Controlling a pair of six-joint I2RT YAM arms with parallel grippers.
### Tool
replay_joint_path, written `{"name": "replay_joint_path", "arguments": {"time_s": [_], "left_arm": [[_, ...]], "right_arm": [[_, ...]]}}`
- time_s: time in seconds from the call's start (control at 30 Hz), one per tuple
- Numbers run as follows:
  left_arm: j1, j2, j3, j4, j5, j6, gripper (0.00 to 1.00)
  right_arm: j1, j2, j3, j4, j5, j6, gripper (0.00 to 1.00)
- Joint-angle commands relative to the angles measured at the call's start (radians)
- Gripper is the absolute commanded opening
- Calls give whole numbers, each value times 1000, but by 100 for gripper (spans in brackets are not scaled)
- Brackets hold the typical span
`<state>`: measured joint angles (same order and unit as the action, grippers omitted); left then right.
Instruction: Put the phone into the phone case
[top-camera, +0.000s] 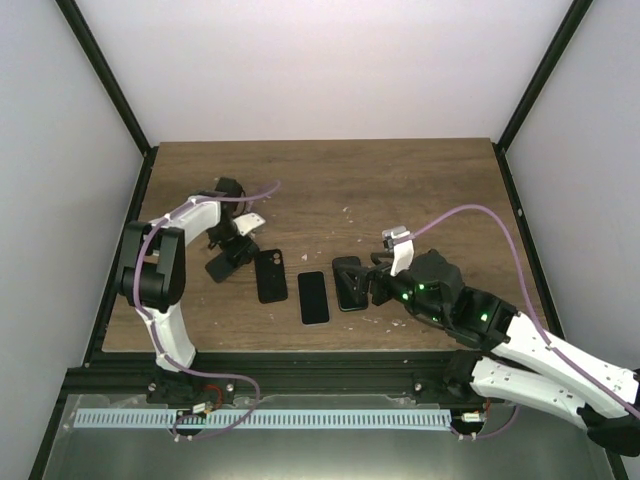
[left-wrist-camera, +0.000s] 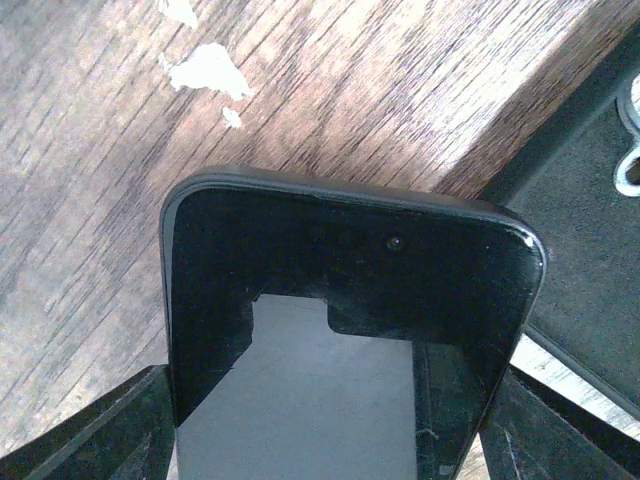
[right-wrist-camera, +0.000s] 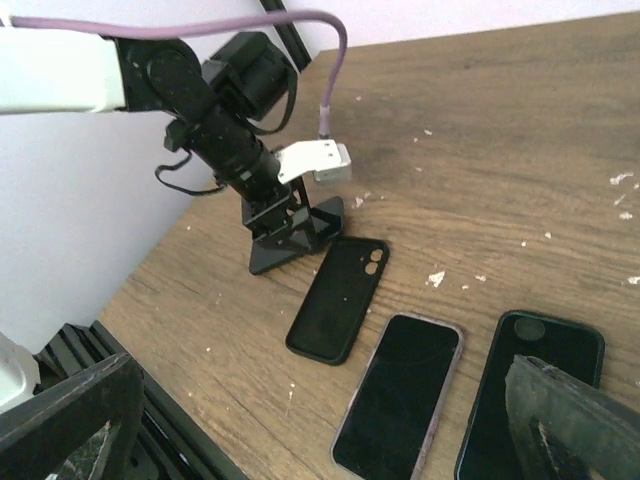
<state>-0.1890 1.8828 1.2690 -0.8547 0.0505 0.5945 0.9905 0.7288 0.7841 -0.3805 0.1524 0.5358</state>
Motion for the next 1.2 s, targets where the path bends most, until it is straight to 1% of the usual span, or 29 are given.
{"name": "replay_joint_path", "arguments": {"time_s": [0.0,0.27,0.33,0.47,0.57,0.63,0.73,0.83,0.93,1.17], "left_arm": [[1,-56,-2,1,27,-75,54],[-1,-112,11,-2,141,-221,50],[0,-129,7,5,168,-262,47],[0,-168,-38,43,220,-330,45],[0,-158,-42,49,212,-408,42],[-2,-148,-42,33,249,-422,42],[-2,-163,-44,34,220,-449,42],[-3,-166,-34,26,241,-500,41],[-15,-180,-57,25,284,-555,40],[-28,-205,-106,16,284,-705,35]], "right_arm": [[-5,-7,-11,-14,-15,46,100],[-4,-14,2,-14,12,47,100],[-5,-11,-11,-2,8,62,100],[-4,-5,-54,36,-29,108,100],[-4,2,-81,69,-53,142,100],[-4,10,-86,88,-75,160,100],[-4,19,-86,94,-99,164,100],[-5,23,-75,75,-96,157,100],[-4,19,-70,71,-87,152,100],[-5,11,-88,101,-89,173,100]]}}
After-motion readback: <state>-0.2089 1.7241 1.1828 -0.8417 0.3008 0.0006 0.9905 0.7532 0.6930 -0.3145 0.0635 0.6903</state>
